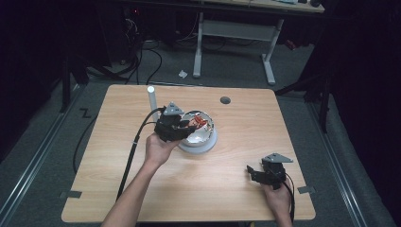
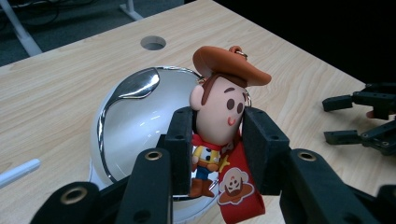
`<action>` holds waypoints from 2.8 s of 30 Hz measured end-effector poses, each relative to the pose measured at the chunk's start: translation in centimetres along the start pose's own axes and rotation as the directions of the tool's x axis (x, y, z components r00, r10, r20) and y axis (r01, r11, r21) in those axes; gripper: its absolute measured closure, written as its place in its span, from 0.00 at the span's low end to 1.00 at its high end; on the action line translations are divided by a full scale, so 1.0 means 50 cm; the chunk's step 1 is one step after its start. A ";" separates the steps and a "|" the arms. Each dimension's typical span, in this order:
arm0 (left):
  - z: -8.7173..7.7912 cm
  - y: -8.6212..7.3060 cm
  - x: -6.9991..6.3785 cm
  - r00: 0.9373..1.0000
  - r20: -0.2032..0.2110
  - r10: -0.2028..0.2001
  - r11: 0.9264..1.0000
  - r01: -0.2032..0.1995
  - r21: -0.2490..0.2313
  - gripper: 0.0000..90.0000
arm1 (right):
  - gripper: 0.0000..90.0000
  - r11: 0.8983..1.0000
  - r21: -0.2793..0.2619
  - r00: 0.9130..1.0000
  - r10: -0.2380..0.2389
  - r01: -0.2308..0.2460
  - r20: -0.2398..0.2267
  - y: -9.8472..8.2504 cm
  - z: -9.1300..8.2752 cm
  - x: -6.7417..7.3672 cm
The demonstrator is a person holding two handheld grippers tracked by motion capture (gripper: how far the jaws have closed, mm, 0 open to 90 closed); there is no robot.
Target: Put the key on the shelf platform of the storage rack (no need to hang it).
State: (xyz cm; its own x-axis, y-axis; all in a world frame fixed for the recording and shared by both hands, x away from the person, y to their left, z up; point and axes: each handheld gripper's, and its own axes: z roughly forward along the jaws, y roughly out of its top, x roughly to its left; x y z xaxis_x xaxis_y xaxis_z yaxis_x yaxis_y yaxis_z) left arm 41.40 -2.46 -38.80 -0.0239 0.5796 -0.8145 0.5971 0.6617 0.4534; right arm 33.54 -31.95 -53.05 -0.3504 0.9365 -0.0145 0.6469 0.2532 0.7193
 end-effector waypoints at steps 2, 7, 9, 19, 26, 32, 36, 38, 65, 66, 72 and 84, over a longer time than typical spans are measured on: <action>0.008 -0.003 0.001 1.000 -0.003 -0.001 1.000 0.001 0.001 0.72 | 0.31 1.000 0.000 1.000 0.000 0.000 0.000 0.000 0.000 0.000; 0.029 -0.009 0.007 1.000 -0.016 0.013 1.000 -0.013 -0.007 0.72 | 0.31 1.000 0.000 1.000 0.000 0.000 0.000 0.000 0.000 0.000; 0.036 -0.011 0.010 1.000 -0.019 0.017 1.000 -0.018 -0.014 0.72 | 0.31 1.000 0.000 1.000 0.000 0.000 0.000 0.000 0.000 0.000; 0.075 -0.020 0.026 0.998 -0.050 0.031 0.999 -0.033 -0.038 0.72 | 0.31 1.000 0.000 1.000 -0.001 0.001 0.000 0.000 0.000 0.000; 0.098 -0.030 0.035 0.997 -0.067 0.039 0.998 -0.043 -0.047 0.72 | 0.31 1.000 0.000 1.000 0.000 0.000 0.000 0.000 0.000 0.000; 0.117 -0.039 0.043 0.995 -0.085 0.049 0.998 -0.053 -0.045 0.72 | 0.31 1.000 0.000 1.000 -0.001 0.001 0.000 0.000 0.000 0.000; 0.130 -0.044 0.050 0.994 -0.097 0.057 0.997 -0.062 -0.044 0.72 | 0.31 1.000 0.000 1.000 -0.001 0.001 0.001 0.000 0.000 0.000; 0.133 -0.047 0.051 0.993 -0.102 0.053 0.997 -0.058 -0.045 0.72 | 0.31 1.000 0.000 1.000 -0.001 0.001 0.001 0.000 0.000 0.000; 0.136 -0.041 0.057 0.990 -0.128 0.052 0.997 -0.059 -0.057 0.60 | 0.31 1.000 0.000 1.000 0.000 0.000 0.000 0.000 0.000 0.000; 0.130 -0.037 0.057 0.991 -0.126 0.042 0.997 -0.051 -0.063 0.59 | 0.31 1.000 0.001 1.000 0.000 0.000 0.001 0.000 0.000 0.000; 0.090 -0.008 0.061 0.994 -0.103 0.026 0.996 -0.035 -0.086 0.54 | 0.31 1.000 0.000 1.000 -0.001 0.001 0.001 0.000 0.000 0.000; 0.020 0.033 0.071 0.997 -0.077 -0.015 0.991 0.005 -0.132 0.46 | 0.31 1.000 0.000 1.000 0.000 0.000 0.001 0.000 0.000 0.000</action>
State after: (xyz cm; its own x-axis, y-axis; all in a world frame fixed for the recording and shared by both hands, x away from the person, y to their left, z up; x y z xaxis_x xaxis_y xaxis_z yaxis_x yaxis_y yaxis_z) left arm 43.13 0.20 -41.29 -0.0945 0.6042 -0.7912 0.4859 0.7217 0.4931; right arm 33.51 -31.93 -53.05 -0.3492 0.9369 -0.0152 0.6474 0.2530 0.7190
